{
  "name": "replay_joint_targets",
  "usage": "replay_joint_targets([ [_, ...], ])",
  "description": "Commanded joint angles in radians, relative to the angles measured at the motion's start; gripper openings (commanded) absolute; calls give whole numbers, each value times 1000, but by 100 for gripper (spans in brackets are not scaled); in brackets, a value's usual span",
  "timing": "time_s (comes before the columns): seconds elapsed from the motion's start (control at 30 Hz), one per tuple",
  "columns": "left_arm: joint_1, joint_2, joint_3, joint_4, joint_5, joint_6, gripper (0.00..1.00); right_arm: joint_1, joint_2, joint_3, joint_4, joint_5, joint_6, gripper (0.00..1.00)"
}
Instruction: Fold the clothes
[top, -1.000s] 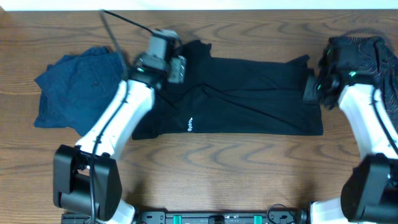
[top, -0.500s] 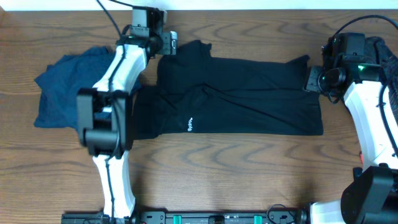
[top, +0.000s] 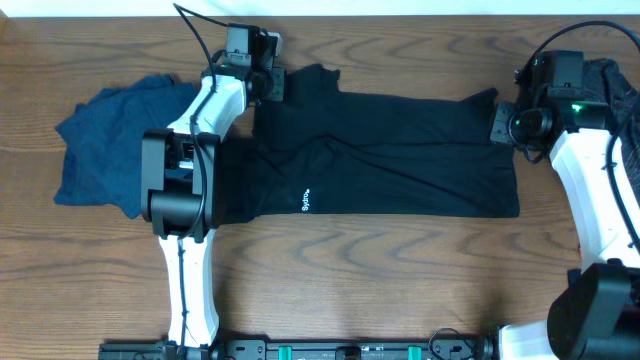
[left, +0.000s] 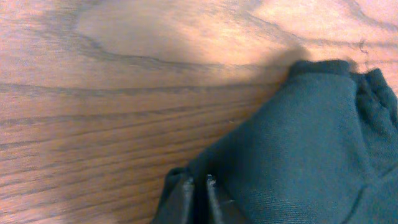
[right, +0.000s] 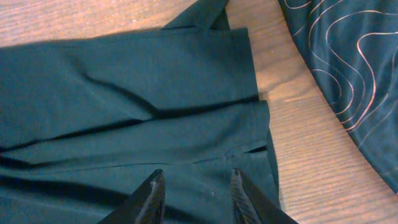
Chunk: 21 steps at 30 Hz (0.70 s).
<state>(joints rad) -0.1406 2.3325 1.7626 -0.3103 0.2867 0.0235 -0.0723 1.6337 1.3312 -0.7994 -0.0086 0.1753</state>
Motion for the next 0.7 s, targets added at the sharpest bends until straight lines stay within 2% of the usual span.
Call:
replay_joint_targets([
  [0.0,-2,-2,23,-15,24,2,6,6,35,-2,30,13,3,30],
  [0.1,-2,-12,23,-33,24,2,6,6,69,-2,102,20,2,26],
  [0.3,-1,-76,23,-42,73,-27,6,5,192,-2,302,34,-2,26],
  [0.4,-1,-116,23,-44,85,-45,6,-3,277,-2,412,35,-1,39],
  [0.5,-1,-134,23,-44,107,-73,6,-14,363,-2,513,34,-1,43],
  [0.57,-1,-135,23,-53,107,-99,6,-22,419,-2,584,34,0,53],
  [0.67,-4,-135,23,-78,107,-108,6,-32,476,-2,666,34,0,55],
])
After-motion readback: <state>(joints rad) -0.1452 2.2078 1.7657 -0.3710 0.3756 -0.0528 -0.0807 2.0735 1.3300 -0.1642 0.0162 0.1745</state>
